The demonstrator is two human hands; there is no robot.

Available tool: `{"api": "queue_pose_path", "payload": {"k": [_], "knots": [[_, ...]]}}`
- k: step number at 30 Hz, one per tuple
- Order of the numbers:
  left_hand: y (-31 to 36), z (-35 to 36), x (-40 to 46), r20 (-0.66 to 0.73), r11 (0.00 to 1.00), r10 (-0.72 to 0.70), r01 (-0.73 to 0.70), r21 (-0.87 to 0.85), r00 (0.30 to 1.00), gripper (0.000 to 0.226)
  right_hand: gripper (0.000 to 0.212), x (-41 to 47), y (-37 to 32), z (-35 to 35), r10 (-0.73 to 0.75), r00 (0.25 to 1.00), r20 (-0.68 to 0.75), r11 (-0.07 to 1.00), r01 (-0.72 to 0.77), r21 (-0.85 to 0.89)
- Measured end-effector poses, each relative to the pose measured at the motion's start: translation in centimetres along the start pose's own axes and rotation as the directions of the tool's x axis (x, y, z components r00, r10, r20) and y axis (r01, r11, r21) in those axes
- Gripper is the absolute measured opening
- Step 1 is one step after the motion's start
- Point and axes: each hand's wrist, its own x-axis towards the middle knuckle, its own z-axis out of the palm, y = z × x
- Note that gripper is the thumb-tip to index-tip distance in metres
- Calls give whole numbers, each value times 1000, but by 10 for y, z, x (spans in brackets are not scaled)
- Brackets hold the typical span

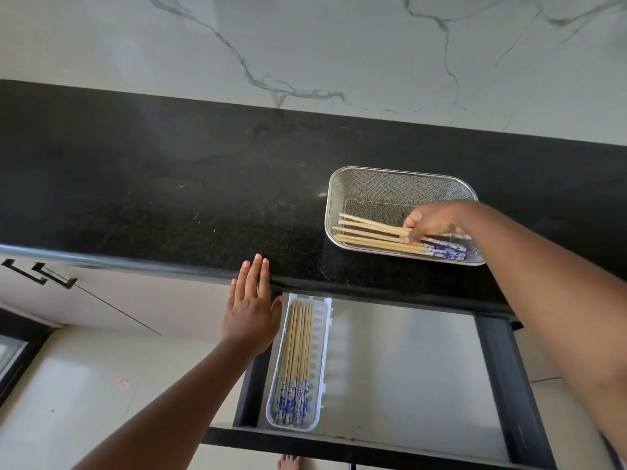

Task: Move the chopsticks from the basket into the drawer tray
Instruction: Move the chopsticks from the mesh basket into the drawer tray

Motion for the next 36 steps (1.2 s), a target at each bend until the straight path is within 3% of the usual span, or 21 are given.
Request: {"api": "queue_pose_path", "payload": {"k": [5,10,18,23,25,27,30,33,36], "knots": [[2,-1,1,3,999,6,-6,-37,1000,72,19,-1,1,-3,-30,996,-85,999,28,-32],[10,-10,7,-29,996,82,-83,-26,996,70,16,-7,3,-3,-30,991,-128,998,36,47],[22,-8,17,103,985,173,-169,-45,980,67,17,-32,-1,-5,-77,967,-243,981,118,157],[18,-9,17,97,980,200,-197,-38,975,66,16,-75,-23,31,-251,957,-143,789,288,543],[17,-10,18,106,978,207,-204,-34,973,66,12,-86,-27,62,-311,950,-8,752,251,609],[15,-11,18,120,977,212,-209,-35,970,67,10,-89,-30,98,-320,927,197,790,146,596],[15,-11,18,117,976,217,-215,-29,969,67,14,-79,-31,154,-204,853,481,871,-67,488],[16,-9,17,98,976,216,-215,-23,971,67,31,-59,-43,205,-58,853,518,863,-217,456],[17,-7,16,77,977,212,-212,-8,974,67,40,-35,-65,245,74,916,394,760,-307,573]]}}
